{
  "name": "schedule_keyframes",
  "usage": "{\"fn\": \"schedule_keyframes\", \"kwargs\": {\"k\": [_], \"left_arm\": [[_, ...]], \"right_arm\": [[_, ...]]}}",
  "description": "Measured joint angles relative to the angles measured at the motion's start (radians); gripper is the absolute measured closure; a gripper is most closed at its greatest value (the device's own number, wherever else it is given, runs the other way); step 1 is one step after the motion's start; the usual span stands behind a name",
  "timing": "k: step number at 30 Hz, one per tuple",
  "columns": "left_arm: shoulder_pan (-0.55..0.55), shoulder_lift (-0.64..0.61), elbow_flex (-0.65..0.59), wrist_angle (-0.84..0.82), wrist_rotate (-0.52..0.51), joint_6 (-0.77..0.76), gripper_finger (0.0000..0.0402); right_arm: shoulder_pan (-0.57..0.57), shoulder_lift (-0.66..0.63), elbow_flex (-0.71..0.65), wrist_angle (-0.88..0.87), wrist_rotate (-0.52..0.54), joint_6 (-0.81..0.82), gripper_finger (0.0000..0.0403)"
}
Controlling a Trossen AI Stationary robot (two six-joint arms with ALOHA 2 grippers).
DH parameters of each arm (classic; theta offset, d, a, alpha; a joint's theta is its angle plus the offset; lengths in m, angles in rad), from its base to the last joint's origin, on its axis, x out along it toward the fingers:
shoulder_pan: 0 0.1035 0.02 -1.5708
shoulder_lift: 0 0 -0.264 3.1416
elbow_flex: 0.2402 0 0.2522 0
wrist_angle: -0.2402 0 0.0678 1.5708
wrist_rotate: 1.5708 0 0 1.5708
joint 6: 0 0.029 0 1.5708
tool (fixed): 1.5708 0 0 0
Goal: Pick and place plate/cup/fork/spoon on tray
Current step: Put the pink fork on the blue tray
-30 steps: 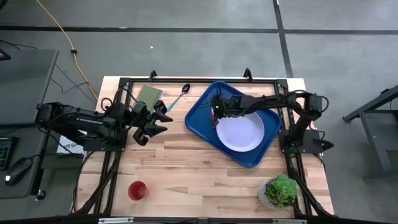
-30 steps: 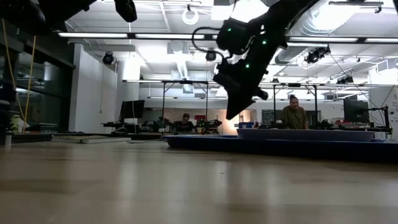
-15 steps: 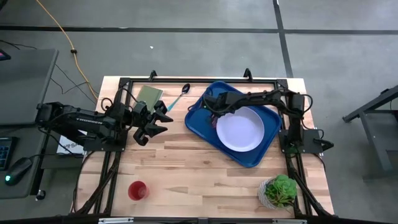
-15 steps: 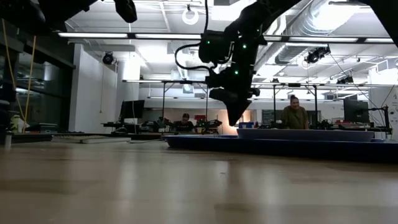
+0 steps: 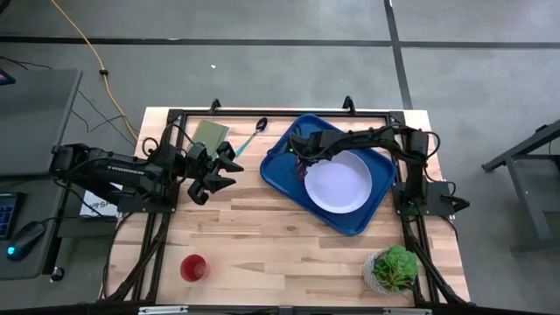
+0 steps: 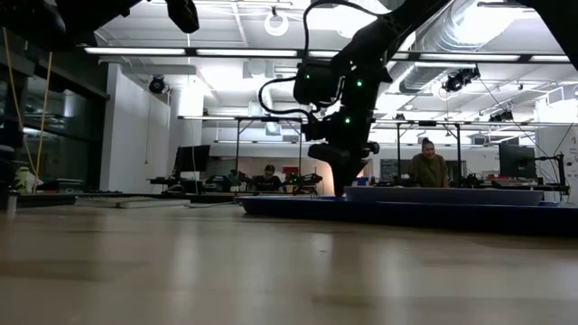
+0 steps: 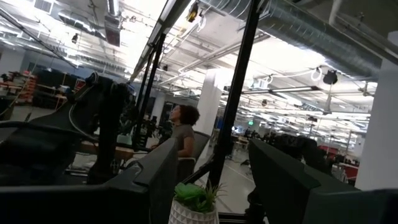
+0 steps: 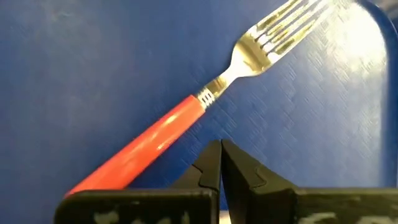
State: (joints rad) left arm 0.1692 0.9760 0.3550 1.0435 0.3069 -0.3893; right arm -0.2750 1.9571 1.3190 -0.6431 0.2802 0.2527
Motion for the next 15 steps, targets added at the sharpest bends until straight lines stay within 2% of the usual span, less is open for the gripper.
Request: {"fn": "schedule_keyframes", "kwargs": {"k": [15], "left_arm": [[0.0, 0.0, 0.0, 0.0, 0.0, 0.0, 0.0222]], "right_arm": [[0.018, 0.064, 0.023, 0.003, -0.035, -0.011, 0.0403]]}}
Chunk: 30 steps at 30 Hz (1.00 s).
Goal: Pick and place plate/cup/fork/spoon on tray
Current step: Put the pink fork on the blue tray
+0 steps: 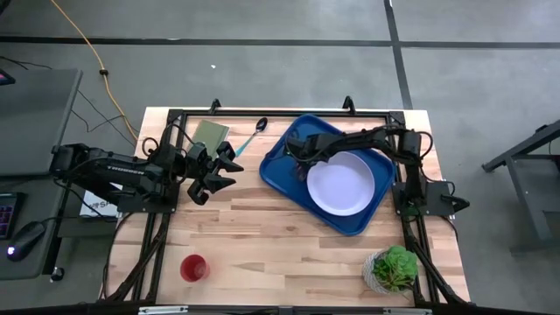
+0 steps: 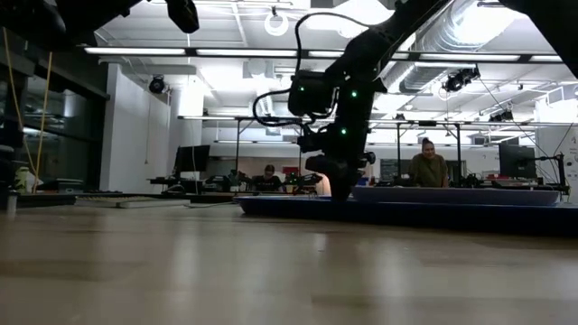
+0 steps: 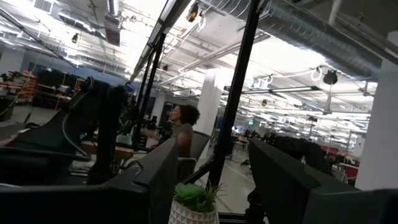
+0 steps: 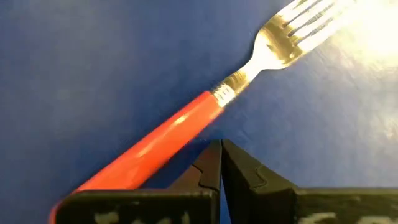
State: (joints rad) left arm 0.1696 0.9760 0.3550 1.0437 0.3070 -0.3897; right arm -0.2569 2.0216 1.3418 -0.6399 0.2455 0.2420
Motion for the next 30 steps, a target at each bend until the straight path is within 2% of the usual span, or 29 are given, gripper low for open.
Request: {"fn": "schedule_keyframes", "kwargs": {"k": [14, 30], "left_arm": [[0.0, 0.0, 0.0, 0.0, 0.001, -0.001, 0.0222], [0.0, 0.0, 0.0, 0.0, 0.001, -0.003, 0.0222]], "right_arm": [[0.064, 0.001, 0.044, -0.104, -0.024, 0.047, 0.0403], [0.134, 0.001, 0.044, -0.067, -0.07, 0.097, 0.0403]]}}
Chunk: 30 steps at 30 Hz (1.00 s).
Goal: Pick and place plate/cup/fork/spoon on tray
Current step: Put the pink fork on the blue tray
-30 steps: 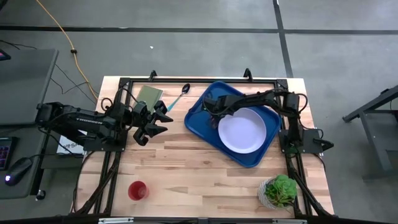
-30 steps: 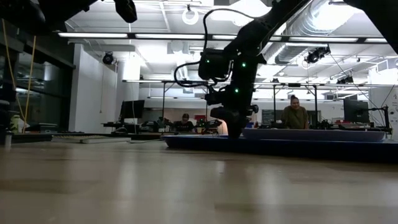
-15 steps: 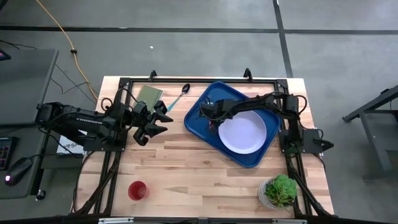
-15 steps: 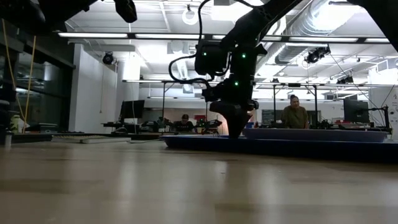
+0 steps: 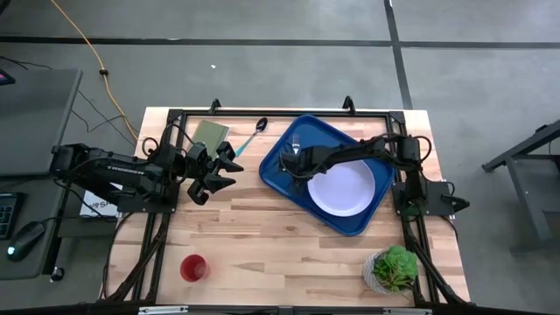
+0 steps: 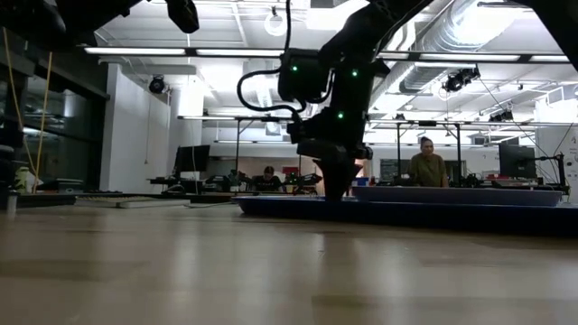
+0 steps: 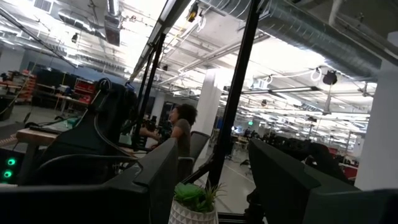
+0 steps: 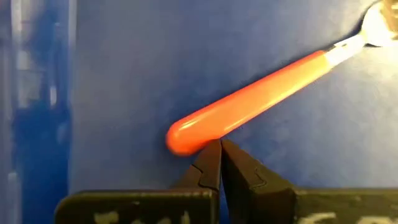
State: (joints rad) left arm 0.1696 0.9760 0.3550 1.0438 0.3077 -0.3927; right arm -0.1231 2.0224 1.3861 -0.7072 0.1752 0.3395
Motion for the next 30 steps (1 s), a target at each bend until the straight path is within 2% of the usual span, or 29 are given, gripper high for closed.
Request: {"fn": "schedule_keyframes", "kwargs": {"k": [6, 21, 30], "left_arm": [[0.0, 0.0, 0.0, 0.0, 0.0, 0.0, 0.0222], [0.0, 0.0, 0.0, 0.001, 0.0, 0.003, 0.0222], [0.0, 0.0, 0.0, 0.0, 0.001, 0.003, 0.0222]], "right_arm": [[0.02, 0.0, 0.0, 0.019, -0.015, 0.001, 0.0403], [0.032, 0.032, 0.001, 0.231, -0.036, -0.051, 0.0403], [0.032, 0.033, 0.055, 0.234, -0.019, -0.092, 0.0403]]}}
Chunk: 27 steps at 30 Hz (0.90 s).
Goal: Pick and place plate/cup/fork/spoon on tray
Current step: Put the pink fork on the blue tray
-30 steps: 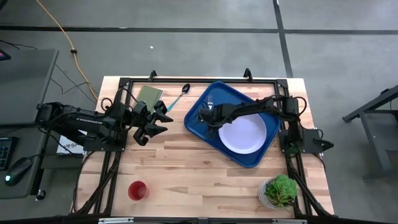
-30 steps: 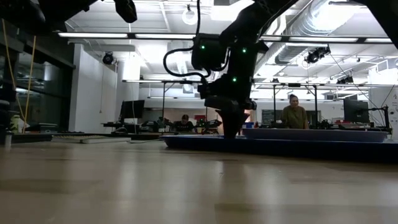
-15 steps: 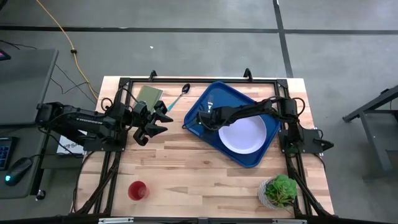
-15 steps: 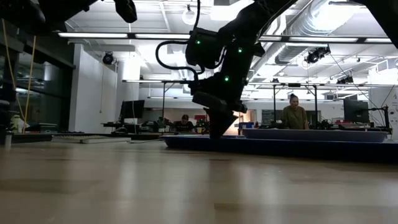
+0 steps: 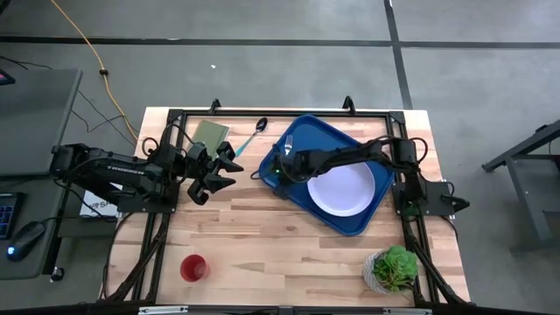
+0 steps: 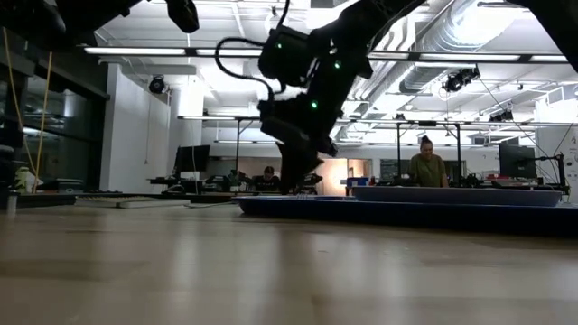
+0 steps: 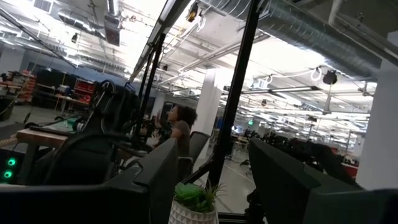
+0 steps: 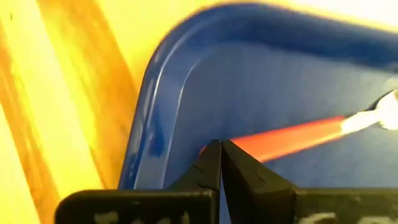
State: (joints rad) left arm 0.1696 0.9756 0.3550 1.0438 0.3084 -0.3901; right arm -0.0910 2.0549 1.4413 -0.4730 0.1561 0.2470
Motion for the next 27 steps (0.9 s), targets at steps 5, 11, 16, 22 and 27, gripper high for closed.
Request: {"fn": "schedule_keyframes", "kwargs": {"k": [5, 11, 16, 22, 27], "left_arm": [[0.0, 0.0, 0.0, 0.0, 0.0, -0.001, 0.0222], [0.0, 0.0, 0.0, 0.0, 0.0, -0.003, 0.0222], [0.0, 0.0, 0.0, 0.0, 0.0, -0.003, 0.0222], [0.0, 0.0, 0.0, 0.0, 0.001, 0.0, 0.0222], [0.0, 0.0, 0.0, 0.0, 0.001, 0.0, 0.0222]], "right_arm": [[-0.026, -0.005, 0.046, 0.006, 0.144, -0.046, 0.0403], [-0.158, 0.032, 0.046, 0.051, 0.22, 0.005, 0.0403], [-0.237, 0.104, 0.046, 0.175, 0.125, 0.014, 0.0403], [-0.244, 0.125, 0.046, 0.254, 0.132, 0.002, 0.0403], [-0.25, 0.125, 0.046, 0.223, 0.195, 0.002, 0.0403]]}}
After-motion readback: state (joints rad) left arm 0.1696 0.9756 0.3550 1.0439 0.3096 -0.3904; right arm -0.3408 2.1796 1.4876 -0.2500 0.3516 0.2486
